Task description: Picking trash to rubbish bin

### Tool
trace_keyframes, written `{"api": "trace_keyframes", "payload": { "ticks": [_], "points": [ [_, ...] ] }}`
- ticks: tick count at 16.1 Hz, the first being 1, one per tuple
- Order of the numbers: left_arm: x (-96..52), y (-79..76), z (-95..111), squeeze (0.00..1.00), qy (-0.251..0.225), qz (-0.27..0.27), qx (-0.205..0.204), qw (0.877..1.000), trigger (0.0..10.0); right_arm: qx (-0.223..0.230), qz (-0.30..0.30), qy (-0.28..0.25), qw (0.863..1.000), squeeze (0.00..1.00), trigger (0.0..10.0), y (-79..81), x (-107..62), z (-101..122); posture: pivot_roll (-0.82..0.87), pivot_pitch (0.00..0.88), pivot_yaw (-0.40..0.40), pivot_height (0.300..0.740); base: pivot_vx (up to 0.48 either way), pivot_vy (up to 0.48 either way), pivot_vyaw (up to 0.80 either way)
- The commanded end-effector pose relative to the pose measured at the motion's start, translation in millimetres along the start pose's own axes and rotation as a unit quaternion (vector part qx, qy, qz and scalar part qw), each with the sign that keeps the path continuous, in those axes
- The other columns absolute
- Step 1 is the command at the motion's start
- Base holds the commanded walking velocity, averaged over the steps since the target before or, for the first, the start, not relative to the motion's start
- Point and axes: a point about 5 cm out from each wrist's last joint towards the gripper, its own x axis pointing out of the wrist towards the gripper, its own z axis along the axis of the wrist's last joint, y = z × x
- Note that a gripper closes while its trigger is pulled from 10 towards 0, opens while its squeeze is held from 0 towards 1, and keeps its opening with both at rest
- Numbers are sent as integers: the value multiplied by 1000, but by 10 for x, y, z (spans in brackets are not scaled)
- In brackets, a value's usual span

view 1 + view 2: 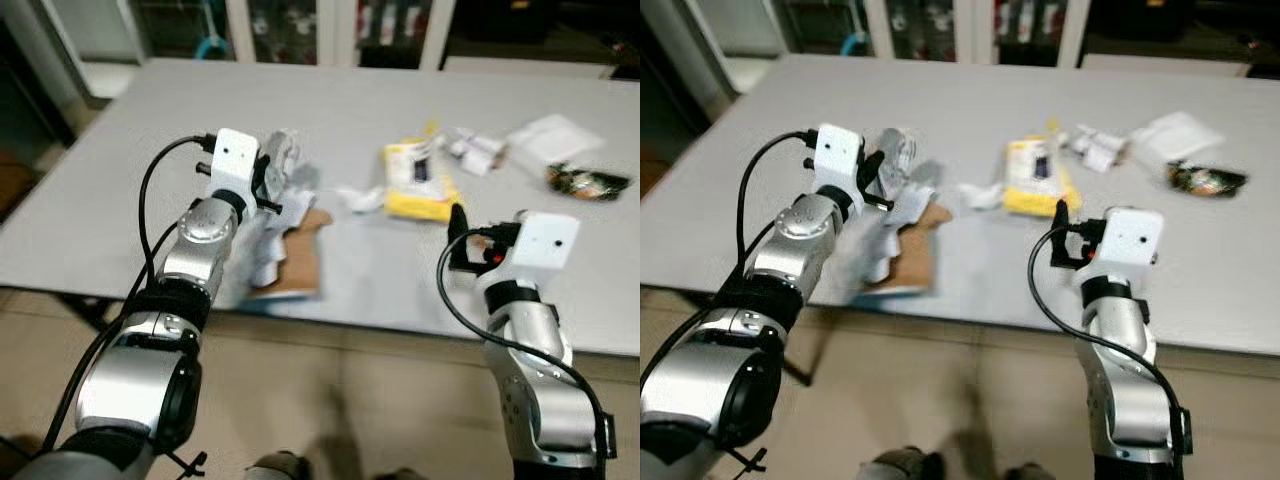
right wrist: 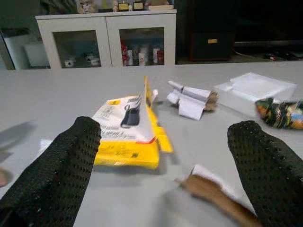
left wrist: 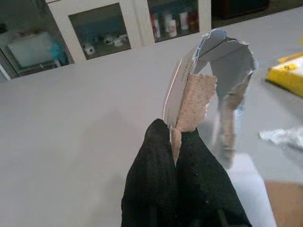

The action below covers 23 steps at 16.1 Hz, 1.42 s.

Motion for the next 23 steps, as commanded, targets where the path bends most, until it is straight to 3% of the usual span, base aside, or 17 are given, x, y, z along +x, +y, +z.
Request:
{"api": "trace_keyframes", "payload": {
  "ticks": [1,6,15,23],
  "points": [
    [22,-55,44,0,-6,-15,15,1000,10000,-12,-11,-4,1000,0,10000,-32,-12,5,198,124,48,740,0,0,0],
    [19,-101,59,0,-15,-33,20,999,10000,-36,-34,-13,999,0,10000,-58,-11,34,197,125,49,740,0,0,0],
    [24,-174,82,0,-25,-61,23,998,10000,-54,-45,-7,997,0,10000,-86,-13,13,191,127,51,740,0,0,-636],
    [26,-170,85,0,-23,-66,15,997,10000,-71,-46,-18,996,0,10000,-69,-5,40,190,130,49,740,395,0,0]
  ]
}}
